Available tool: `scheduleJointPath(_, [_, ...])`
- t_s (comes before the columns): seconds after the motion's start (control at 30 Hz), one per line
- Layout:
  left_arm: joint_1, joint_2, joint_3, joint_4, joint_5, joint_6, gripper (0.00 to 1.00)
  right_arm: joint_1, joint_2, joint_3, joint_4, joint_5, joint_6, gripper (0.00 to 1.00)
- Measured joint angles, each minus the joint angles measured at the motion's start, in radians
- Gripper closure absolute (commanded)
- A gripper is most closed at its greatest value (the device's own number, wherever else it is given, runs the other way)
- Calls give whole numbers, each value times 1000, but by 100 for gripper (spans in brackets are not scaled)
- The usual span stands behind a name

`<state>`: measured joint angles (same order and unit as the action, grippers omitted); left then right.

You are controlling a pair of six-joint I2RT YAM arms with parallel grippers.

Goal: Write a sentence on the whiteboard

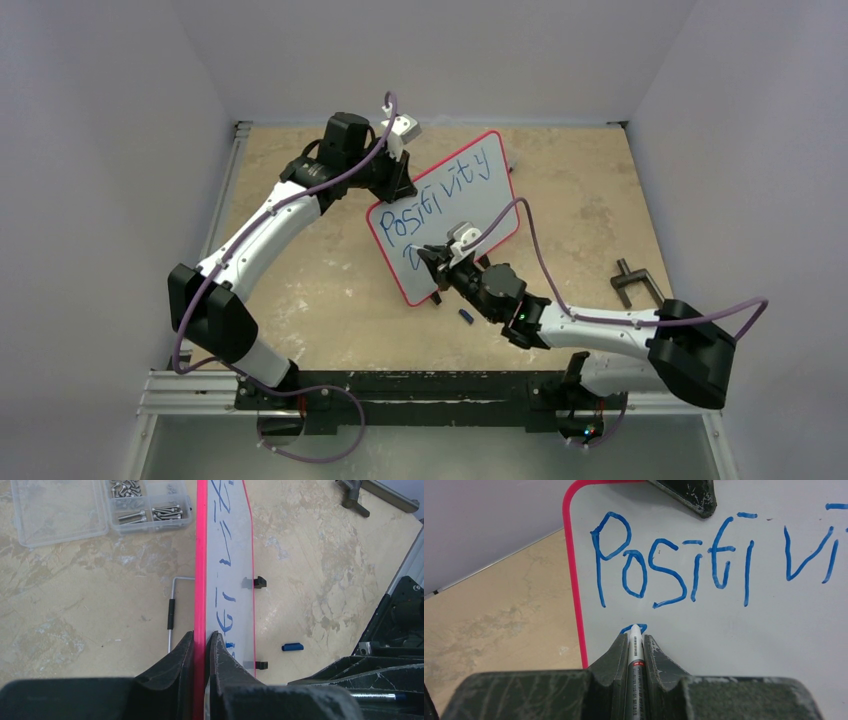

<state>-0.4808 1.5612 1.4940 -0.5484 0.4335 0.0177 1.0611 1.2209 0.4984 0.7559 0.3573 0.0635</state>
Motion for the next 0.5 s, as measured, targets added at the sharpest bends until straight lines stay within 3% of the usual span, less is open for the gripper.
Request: scheduleJointPath(0.5, [0,0,0,0,0,0,100,0,55,51,0,-35,4,100])
